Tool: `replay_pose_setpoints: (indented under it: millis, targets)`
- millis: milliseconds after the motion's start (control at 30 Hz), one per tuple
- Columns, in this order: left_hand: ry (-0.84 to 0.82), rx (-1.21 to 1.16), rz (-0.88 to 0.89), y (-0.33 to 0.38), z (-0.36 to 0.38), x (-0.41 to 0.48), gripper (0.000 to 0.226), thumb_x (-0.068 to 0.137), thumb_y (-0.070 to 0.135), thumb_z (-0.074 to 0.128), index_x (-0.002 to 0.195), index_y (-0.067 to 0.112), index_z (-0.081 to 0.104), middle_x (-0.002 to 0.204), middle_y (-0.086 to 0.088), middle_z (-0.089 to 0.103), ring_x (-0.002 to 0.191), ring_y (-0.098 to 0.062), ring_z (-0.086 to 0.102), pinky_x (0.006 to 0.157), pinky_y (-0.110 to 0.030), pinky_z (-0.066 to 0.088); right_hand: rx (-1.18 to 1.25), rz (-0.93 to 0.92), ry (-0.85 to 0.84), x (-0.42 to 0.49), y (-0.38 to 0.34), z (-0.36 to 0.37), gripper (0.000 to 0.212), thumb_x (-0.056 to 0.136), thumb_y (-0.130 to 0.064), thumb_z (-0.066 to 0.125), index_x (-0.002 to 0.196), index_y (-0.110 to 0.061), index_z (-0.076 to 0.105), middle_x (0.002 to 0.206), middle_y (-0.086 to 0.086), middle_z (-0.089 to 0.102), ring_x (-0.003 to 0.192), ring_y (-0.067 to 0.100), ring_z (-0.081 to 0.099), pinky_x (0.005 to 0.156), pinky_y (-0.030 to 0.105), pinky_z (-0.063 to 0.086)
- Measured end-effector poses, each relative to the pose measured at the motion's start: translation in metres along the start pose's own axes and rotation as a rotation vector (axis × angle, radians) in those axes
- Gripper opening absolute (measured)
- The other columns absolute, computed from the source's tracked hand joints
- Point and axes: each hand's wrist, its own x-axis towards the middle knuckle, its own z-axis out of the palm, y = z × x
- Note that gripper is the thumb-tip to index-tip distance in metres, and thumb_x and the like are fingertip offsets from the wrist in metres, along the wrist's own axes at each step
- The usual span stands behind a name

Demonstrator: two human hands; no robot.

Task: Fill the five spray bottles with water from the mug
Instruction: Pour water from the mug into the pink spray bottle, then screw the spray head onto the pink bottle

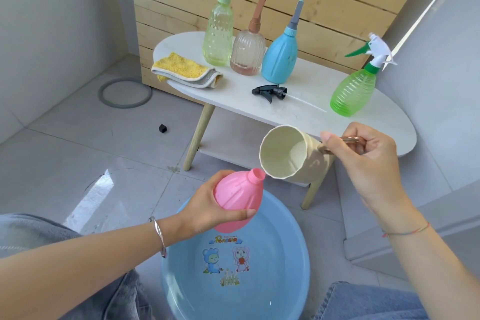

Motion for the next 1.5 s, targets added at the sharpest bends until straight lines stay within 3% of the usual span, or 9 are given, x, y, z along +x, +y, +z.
replay_pose_setpoints:
  millis: [100,267,567,700,800,967,1333,1433,1500]
  targets:
    - [0.030,-0.046,0.025,0.018,0.003,0.008,0.083,0.042,0.052,0.088,0.117,0.039,0.056,0.108,0.014,0.065,0.096,-0.002,0.064,0.073,-0.018,0.054,0.233,0.194,0.131,0.008,0.012,-0.008,0.044,0.085,-0.010,0.068,0.056,-0.013,0.035,0.044,-0.013,0.034,0.048,0.006,0.039,0.059,0.015,0.035]
    - [0.092,-0.098,0.097,0.057,0.013,0.035,0.079,0.042,0.052,0.086,0.114,0.039,0.057,0.100,0.022,0.067,0.090,0.006,0.063,0.071,-0.012,0.051,0.514,0.373,0.295,0.028,0.024,-0.031,0.041,0.091,-0.010,0.059,0.061,-0.019,0.034,0.048,-0.010,0.028,0.048,0.005,0.033,0.065,0.020,0.029]
    - [0.073,-0.056,0.212,0.109,0.030,0.079,0.082,0.045,0.051,0.088,0.119,0.038,0.055,0.112,0.015,0.066,0.099,0.004,0.061,0.078,-0.013,0.052,0.663,0.539,0.547,0.064,0.067,-0.074,0.030,0.093,-0.020,0.059,0.067,-0.024,0.046,0.040,-0.012,0.026,0.043,0.008,0.027,0.066,0.020,0.031]
    - [0.085,-0.031,0.229,0.119,0.040,0.097,0.086,0.042,0.057,0.085,0.120,0.039,0.055,0.114,0.016,0.064,0.105,0.000,0.061,0.087,-0.023,0.053,0.614,0.603,0.681,0.079,0.090,-0.082,0.034,0.091,-0.023,0.063,0.064,-0.024,0.042,0.041,-0.013,0.030,0.052,0.008,0.029,0.069,0.020,0.028]
    - [0.100,-0.046,0.251,0.128,0.047,0.108,0.082,0.043,0.056,0.085,0.118,0.040,0.056,0.112,0.018,0.066,0.103,0.001,0.061,0.084,-0.020,0.053,0.555,0.671,0.725,0.086,0.106,-0.084,0.036,0.090,-0.030,0.063,0.063,-0.023,0.041,0.052,-0.010,0.032,0.058,0.010,0.029,0.069,0.022,0.026]
    - [0.128,-0.096,0.247,0.134,0.054,0.123,0.080,0.040,0.056,0.085,0.115,0.043,0.057,0.109,0.020,0.066,0.097,0.006,0.061,0.074,-0.012,0.052,0.505,0.748,0.759,0.092,0.124,-0.080,0.041,0.092,-0.036,0.060,0.063,-0.020,0.036,0.065,-0.003,0.028,0.060,0.012,0.028,0.063,0.022,0.023]
    - [0.207,-0.093,0.224,0.137,0.051,0.137,0.084,0.039,0.063,0.080,0.117,0.046,0.053,0.115,0.018,0.062,0.101,0.002,0.059,0.074,-0.016,0.049,0.332,0.784,0.732,0.086,0.145,-0.070,0.042,0.092,-0.043,0.058,0.064,-0.015,0.043,0.068,-0.001,0.045,0.070,0.015,0.038,0.066,0.023,0.028]
    - [0.229,-0.097,0.226,0.139,0.047,0.139,0.086,0.038,0.064,0.079,0.118,0.044,0.054,0.114,0.017,0.062,0.101,0.002,0.059,0.074,-0.017,0.049,0.308,0.754,0.704,0.085,0.144,-0.068,0.028,0.093,-0.040,0.057,0.095,-0.012,0.059,0.099,0.000,0.060,0.096,0.015,0.050,0.086,0.025,0.032]
    - [0.244,-0.097,0.227,0.139,0.043,0.141,0.089,0.038,0.064,0.079,0.121,0.041,0.054,0.116,0.014,0.062,0.103,-0.004,0.059,0.074,-0.019,0.049,0.267,0.690,0.733,0.086,0.139,-0.067,0.034,0.091,-0.037,0.061,0.115,-0.014,0.053,0.121,0.001,0.053,0.111,0.016,0.048,0.088,0.022,0.033]
